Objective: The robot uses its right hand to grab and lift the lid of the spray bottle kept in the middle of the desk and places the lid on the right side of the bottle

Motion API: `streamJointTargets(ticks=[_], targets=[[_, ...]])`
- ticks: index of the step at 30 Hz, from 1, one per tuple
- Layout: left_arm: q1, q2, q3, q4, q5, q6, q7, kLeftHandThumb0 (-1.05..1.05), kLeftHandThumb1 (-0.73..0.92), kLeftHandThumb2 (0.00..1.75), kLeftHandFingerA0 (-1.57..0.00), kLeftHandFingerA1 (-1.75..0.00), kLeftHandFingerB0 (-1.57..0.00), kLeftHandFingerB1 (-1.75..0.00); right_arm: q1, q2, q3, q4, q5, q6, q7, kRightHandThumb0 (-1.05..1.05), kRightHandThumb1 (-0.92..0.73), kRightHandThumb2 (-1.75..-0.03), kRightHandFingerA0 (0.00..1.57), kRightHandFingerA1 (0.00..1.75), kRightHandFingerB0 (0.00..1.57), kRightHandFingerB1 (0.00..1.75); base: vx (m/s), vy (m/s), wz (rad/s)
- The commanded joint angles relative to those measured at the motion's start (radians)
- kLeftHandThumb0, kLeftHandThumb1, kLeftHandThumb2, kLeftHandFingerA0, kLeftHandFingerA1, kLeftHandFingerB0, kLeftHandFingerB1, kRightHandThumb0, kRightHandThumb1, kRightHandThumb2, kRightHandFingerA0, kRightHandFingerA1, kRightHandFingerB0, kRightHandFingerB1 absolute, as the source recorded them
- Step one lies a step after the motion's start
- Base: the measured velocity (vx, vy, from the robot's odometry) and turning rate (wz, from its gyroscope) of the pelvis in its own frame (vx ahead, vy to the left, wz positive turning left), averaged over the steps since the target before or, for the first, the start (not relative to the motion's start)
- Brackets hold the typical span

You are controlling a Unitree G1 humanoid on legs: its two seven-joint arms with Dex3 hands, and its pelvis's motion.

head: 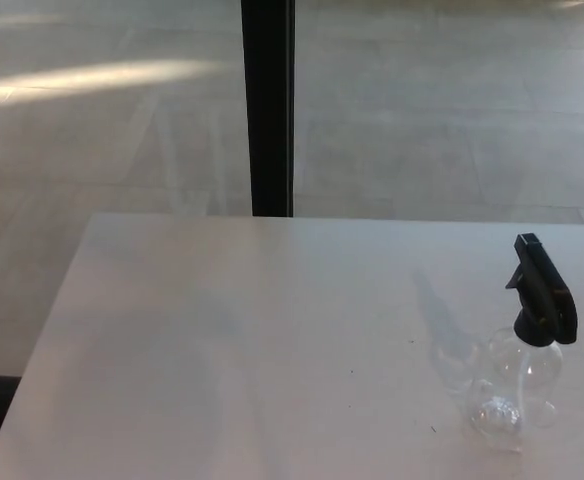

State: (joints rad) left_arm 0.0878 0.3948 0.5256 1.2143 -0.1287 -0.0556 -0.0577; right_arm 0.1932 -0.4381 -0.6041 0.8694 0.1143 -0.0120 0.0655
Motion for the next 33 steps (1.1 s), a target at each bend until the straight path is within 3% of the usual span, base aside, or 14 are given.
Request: streamJointTargets(ticks=[1, 2, 5, 7, 9, 12, 13, 14, 18, 19, 21, 22, 26, 33], targets=[[-0.014, 0.018, 0.037, 0.028, -0.061, -0.021, 0.006, -0.52, 0.44, 0.82, -0.61, -0.7, -0.5, -0.6, -0.069, -0.083, -0.072, -0.069, 0.104, 0.075, 0.004, -0.79, -0.55, -0.58, 0.37, 1.34, 0.0, 0.88, 0.0, 0.0, 0.0], [-0.013, 0.017, 0.033, 0.029, -0.055, -0.028, 0.005, -0.49, 0.57, 0.57, -0.62, -0.61, -0.54, -0.49, -0.112, -0.114, -0.108, -0.12, 0.157, 0.105, 0.051, -0.87, -0.59, -0.55, 0.0, 1.06, 0.0, 0.63, 0.0, 0.0, 0.0], [-0.016, 0.024, 0.032, 0.032, -0.055, -0.029, 0.003, -0.49, 0.57, 0.57, -0.61, -0.6, -0.55, -0.48, -0.163, -0.134, -0.123, -0.201, 0.166, 0.162, 0.03, -0.87, -0.48, -0.91, 0.0, 0.67, 0.0, 0.56, 0.0, 0.0, 0.0], [-0.017, 0.025, 0.029, 0.036, -0.053, -0.032, 0.003, -0.5, 0.57, 0.57, -0.64, -0.61, -0.54, -0.49, -0.199, -0.146, -0.126, -0.297, 0.171, 0.206, 0.006, -1.04, -0.54, -0.91, 0.31, 1.0, 0.04, 0.64, 0.0, 0.0, 0.0], [-0.017, 0.026, 0.026, 0.04, -0.053, -0.033, 0.004, -0.54, 0.44, 0.83, -0.6, -0.69, -0.49, -0.59, -0.259, -0.176, -0.119, -0.445, 0.185, 0.273, 0.001, -0.99, -0.52, -0.92, 0.16, 0.88, 0.04, 0.66, 0.0, 0.0, 0.0], [-0.016, 0.026, 0.025, 0.04, -0.055, -0.033, 0.004, -0.51, 0.57, 0.57, -0.66, -0.64, -0.55, -0.49, -0.335, -0.216, -0.078, -0.594, 0.187, 0.329, 0.028, -1.01, -0.48, -0.89, 0.34, 1.02, 0.13, 0.78, 0.0, 0.0, 0.0], [-0.015, 0.026, 0.025, 0.04, -0.055, -0.035, 0.004, -0.53, 0.44, 0.82, -0.61, -0.69, -0.51, -0.6, -0.356, -0.226, -0.062, -0.634, 0.193, 0.354, 0.044, -1.03, -0.63, -0.58, 0.16, 1.27, 0.15, 0.92, 0.0, 0.0, 0.0], [-0.015, 0.027, 0.023, 0.039, -0.053, -0.033, 0.007, -0.52, 0.45, 0.82, -0.6, -0.68, -0.5, -0.59, -0.352, -0.232, -0.044, -0.662, 0.163, 0.351, 0.04, -0.97, -0.52, -1.01, 0.22, 0.89, 0.0, 0.66, 0.0, 0.0, 0.0], [-0.016, 0.026, 0.032, 0.045, -0.064, -0.029, 0.002, -0.48, 0.58, 0.57, -0.63, -0.61, -0.53, -0.49, -0.387, -0.267, 0.072, -0.886, 0.083, 0.444, 0.023, -0.95, -0.73, -0.58, 0.0, 1.08, 0.1, 0.74, 0.0, 0.0, 0.0], [-0.016, 0.025, 0.029, 0.043, -0.06, -0.029, 0.006, -0.52, 0.45, 0.83, -0.59, -0.68, -0.5, -0.6, -0.411, -0.283, 0.11, -0.957, 0.09, 0.497, 0.036, -0.85, -0.61, -0.95, 0.27, 0.65, 0.06, 0.41, 0.0, 0.0, 0.0], [-0.018, 0.025, 0.032, 0.042, -0.064, -0.022, 0.008, -0.48, 0.58, 0.57, -0.64, -0.6, -0.55, -0.48, -0.437, -0.297, 0.153, -1.017, 0.118, 0.513, 0.08, -0.35, -0.53, -1.07, 0.05, 0.51, 0.0, 0.49, 0.0, 0.0, 0.0], [-0.019, 0.026, 0.028, 0.039, -0.06, -0.017, 0.014, -0.51, 0.46, 0.83, -0.6, -0.68, -0.5, -0.59, -0.442, -0.308, 0.178, -1.029, 0.119, 0.499, 0.114, -0.34, -0.55, -1.08, 0.06, 0.51, 0.0, 0.49, 0.0, 0.0, 0.0], [-0.015, 0.026, 0.025, 0.041, -0.059, -0.034, -0.002, -0.49, 0.59, 0.57, -0.64, -0.61, -0.53, -0.48, -0.493, -0.31, 0.284, -1.079, 0.124, 0.532, 0.171, -0.7, -0.58, -0.89, 0.3, 0.57, 0.08, 0.4, 0.0, 0.0, 0.0], [-0.01, 0.024, 0.015, 0.035, -0.052, -0.04, -0.002, -0.53, 0.46, 0.84, -0.6, -0.69, -0.47, -0.59, -0.529, -0.314, 0.433, -1.087, 0.116, 0.531, 0.259, -0.65, -0.71, -0.61, 0.48, 0.5, 0.14, 0.28, 0.0, 0.0, 0.0]])
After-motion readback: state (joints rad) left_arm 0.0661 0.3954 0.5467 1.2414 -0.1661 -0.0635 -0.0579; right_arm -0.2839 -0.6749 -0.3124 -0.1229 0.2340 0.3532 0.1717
